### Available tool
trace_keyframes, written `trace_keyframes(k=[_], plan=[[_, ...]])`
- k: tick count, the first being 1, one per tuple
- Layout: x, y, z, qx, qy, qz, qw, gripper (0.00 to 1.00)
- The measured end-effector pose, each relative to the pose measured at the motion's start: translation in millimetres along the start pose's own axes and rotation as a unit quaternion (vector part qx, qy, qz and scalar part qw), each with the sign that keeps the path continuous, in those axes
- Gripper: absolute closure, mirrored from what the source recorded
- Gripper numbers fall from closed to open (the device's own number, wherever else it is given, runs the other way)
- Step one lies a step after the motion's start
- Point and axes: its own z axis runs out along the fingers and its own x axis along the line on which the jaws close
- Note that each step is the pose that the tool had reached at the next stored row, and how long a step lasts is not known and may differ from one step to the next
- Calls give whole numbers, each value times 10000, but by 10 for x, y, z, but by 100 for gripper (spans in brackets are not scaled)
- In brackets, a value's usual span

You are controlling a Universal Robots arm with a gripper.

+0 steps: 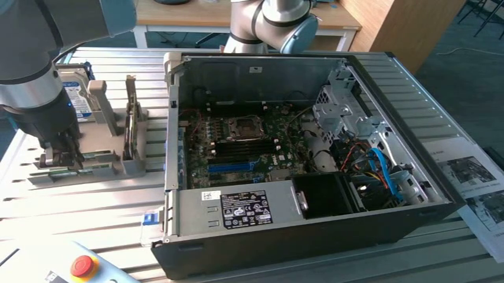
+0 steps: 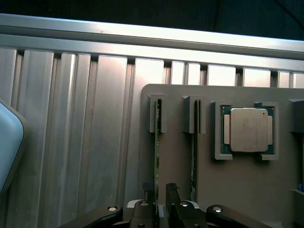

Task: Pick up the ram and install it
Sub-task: 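Pick up the ram and move it above insertion slot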

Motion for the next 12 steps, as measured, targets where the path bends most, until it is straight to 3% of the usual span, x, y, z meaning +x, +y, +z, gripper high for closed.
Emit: trace_keyframes(k=[12], plan=[[0, 0, 0, 0, 0, 0, 10000, 76]])
